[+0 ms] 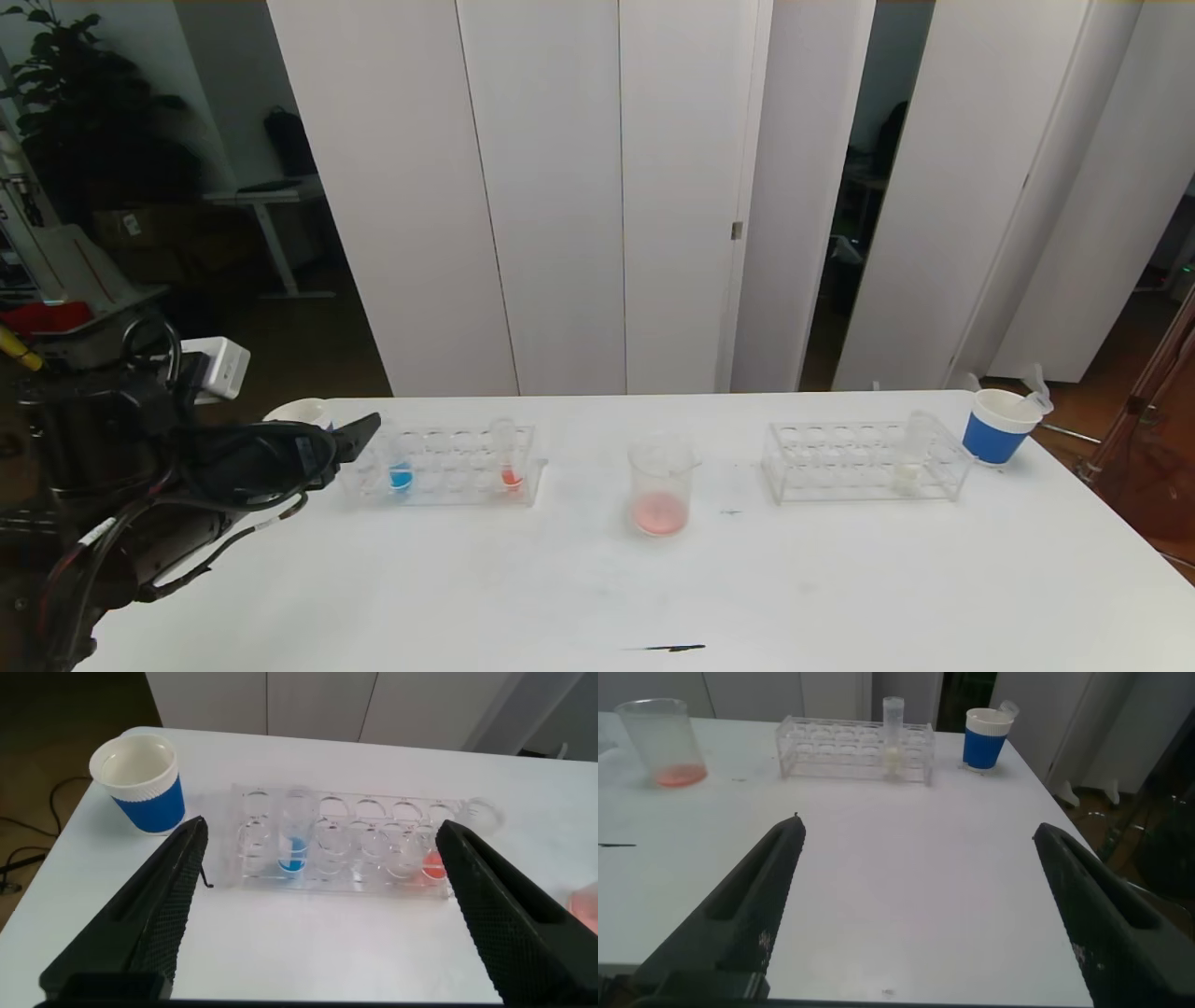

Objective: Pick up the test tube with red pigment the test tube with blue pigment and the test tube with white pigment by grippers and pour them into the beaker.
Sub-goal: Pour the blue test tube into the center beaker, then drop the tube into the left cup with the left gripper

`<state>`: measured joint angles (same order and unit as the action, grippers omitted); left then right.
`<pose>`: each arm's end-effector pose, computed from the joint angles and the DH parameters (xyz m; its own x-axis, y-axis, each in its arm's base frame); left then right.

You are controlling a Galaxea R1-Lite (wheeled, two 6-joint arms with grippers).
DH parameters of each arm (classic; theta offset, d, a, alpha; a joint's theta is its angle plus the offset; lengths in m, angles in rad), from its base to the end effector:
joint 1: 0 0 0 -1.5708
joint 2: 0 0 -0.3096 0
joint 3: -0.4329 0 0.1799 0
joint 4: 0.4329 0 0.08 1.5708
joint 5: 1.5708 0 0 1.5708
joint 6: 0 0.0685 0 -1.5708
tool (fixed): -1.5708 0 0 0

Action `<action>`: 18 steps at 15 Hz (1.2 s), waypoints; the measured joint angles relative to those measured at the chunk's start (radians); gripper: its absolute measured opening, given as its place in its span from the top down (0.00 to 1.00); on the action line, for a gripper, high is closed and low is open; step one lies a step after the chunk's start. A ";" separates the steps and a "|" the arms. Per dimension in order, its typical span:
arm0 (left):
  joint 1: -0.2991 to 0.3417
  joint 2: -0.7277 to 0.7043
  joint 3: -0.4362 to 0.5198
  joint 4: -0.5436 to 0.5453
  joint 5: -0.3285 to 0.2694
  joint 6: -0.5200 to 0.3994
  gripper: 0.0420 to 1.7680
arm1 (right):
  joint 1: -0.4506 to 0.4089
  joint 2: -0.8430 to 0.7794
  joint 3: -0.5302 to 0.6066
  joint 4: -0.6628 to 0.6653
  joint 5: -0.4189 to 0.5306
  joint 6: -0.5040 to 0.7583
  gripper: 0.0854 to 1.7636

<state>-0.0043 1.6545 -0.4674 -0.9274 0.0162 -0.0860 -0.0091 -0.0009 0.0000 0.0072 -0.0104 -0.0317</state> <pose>0.3005 -0.0002 0.1472 0.9664 0.0120 -0.2568 -0.0334 0.9963 -0.0789 0.0021 -0.0007 0.0744 0.9998 -0.0195 -0.0063 0.0193 0.9993 -0.0318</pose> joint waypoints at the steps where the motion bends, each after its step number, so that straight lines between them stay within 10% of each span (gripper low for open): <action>1: -0.003 0.036 0.014 -0.049 -0.001 0.001 0.01 | 0.000 0.000 0.000 0.000 0.000 0.000 0.01; 10: -0.003 0.332 0.034 -0.390 -0.001 0.025 0.01 | 0.000 0.000 0.000 0.000 0.000 0.000 0.01; 18: 0.008 0.479 -0.040 -0.440 0.007 0.026 0.01 | 0.000 0.000 0.000 0.000 0.000 0.000 0.01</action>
<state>0.0036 2.1336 -0.5070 -1.3672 0.0230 -0.0600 -0.0091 -0.0009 0.0000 0.0077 -0.0109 -0.0317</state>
